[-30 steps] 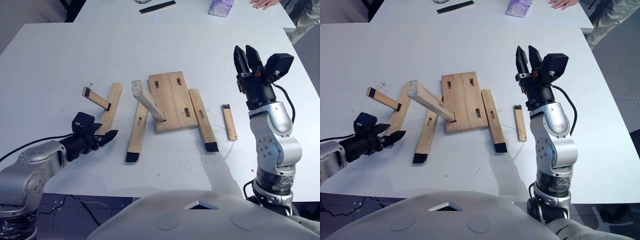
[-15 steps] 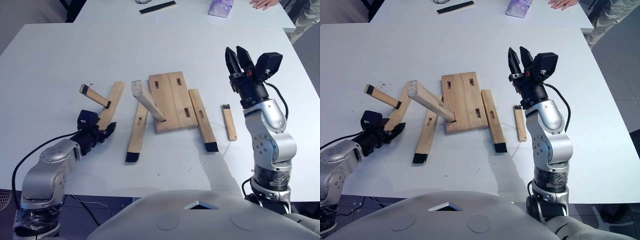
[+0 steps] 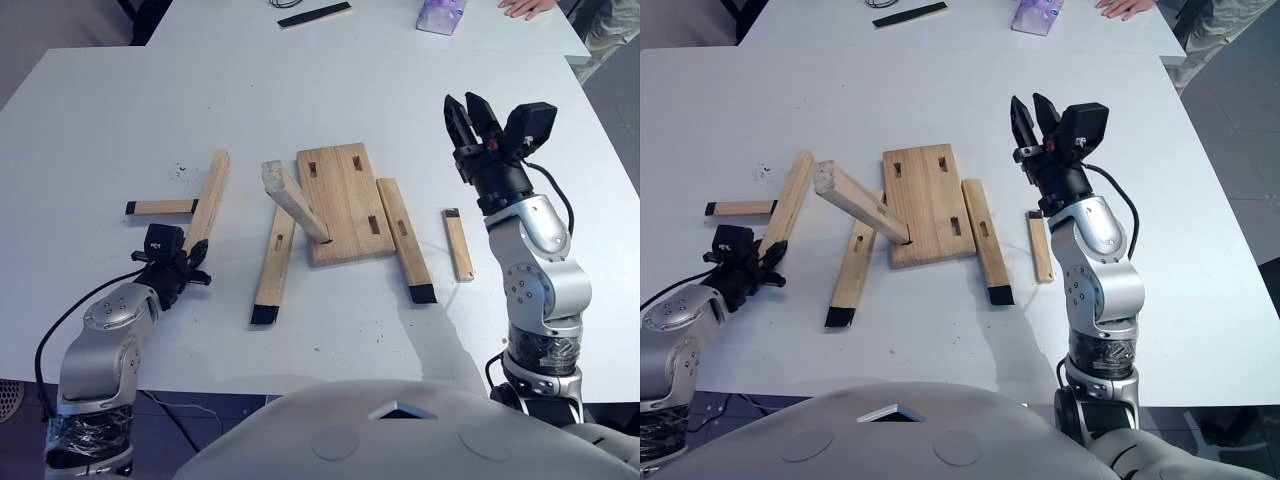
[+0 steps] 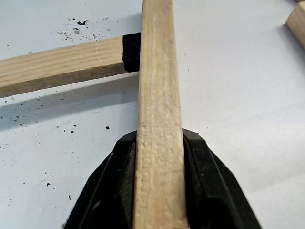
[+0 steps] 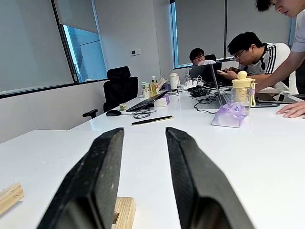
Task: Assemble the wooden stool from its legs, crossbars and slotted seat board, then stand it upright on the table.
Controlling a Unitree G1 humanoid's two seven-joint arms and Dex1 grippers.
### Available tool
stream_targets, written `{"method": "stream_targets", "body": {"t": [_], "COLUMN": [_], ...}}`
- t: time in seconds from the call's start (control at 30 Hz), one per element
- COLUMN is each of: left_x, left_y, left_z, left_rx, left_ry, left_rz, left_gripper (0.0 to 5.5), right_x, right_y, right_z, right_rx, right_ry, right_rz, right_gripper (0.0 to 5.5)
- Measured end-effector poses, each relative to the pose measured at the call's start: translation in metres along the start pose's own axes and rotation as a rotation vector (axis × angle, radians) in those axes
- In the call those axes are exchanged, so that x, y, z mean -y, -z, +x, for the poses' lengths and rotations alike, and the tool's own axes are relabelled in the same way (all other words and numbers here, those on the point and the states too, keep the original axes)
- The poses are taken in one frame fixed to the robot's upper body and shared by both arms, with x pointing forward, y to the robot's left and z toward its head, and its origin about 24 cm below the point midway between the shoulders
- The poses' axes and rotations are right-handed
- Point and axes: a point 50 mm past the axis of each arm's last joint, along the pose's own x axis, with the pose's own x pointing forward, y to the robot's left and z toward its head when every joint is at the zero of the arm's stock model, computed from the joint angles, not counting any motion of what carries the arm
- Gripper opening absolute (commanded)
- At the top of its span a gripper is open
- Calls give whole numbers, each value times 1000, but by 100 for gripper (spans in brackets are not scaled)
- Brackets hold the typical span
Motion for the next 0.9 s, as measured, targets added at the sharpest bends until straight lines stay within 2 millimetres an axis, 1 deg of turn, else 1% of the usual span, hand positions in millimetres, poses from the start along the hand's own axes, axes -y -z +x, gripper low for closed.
{"method": "stream_targets", "body": {"t": [0.17, 0.2, 0.23, 0.27, 0.3, 0.33, 0.4, 0.43, 0.47, 0.5, 0.53, 0.57, 0.63, 0.7, 0.73, 0.77, 0.83, 0.9], "left_x": [-5, -7, -11, -15, -18, -20, -15, -9, -5, 2, 16, 29, 54, 70, 74, 81, 86, 90], "left_y": [-10, -15, -25, -40, -50, -66, -105, -128, -142, -160, -184, -200, -221, -227, -228, -227, -225, -222], "left_z": [8, 11, 12, 13, 13, 12, 6, 0, -4, -10, -20, -29, -42, -47, -47, -47, -45, -44], "left_rx": [84, 106, 156, 226, 275, 356, 555, 684, 760, 862, 1007, 1114, 1274, 1344, 1358, 1372, 1375, 1383], "left_ry": [-55, -72, -92, -119, -132, -150, -148, -136, -127, -101, -40, 14, 123, 211, 234, 265, 288, 308], "left_rz": [-68, -77, -80, -74, -68, -52, 4, 50, 84, 133, 222, 290, 396, 454, 470, 503, 528, 546], "left_gripper": [108, 108, 108, 108, 108, 108, 108, 108, 108, 108, 108, 108, 108, 108, 108, 108, 108, 108], "right_x": [1, 2, 2, 3, 4, 5, 5, 4, 2, -2, -10, -19, -33, -41, -43, -47, -51, -53], "right_y": [0, 0, -1, -3, -5, -7, -15, -19, -23, -28, -38, -48, -69, -88, -94, -104, -113, -114], "right_z": [3, 4, 6, 8, 9, 10, 14, 17, 19, 22, 26, 28, 29, 29, 29, 30, 30, 33], "right_rx": [-1, -1, 2, 10, 18, 28, 54, 60, 66, 70, 76, 91, 97, 85, 77, 65, 49, 28], "right_ry": [-8, -9, -9, -10, -11, -14, -38, -70, -101, -154, -263, -358, -563, -720, -770, -847, -917, -947], "right_rz": [-1, -1, -1, 0, 2, 12, 60, 104, 137, 180, 238, 267, 308, 326, 333, 327, 324, 329], "right_gripper": [161, 161, 161, 161, 161, 161, 161, 161, 179, 190, 204, 218, 249, 276, 284, 284, 284, 284]}}
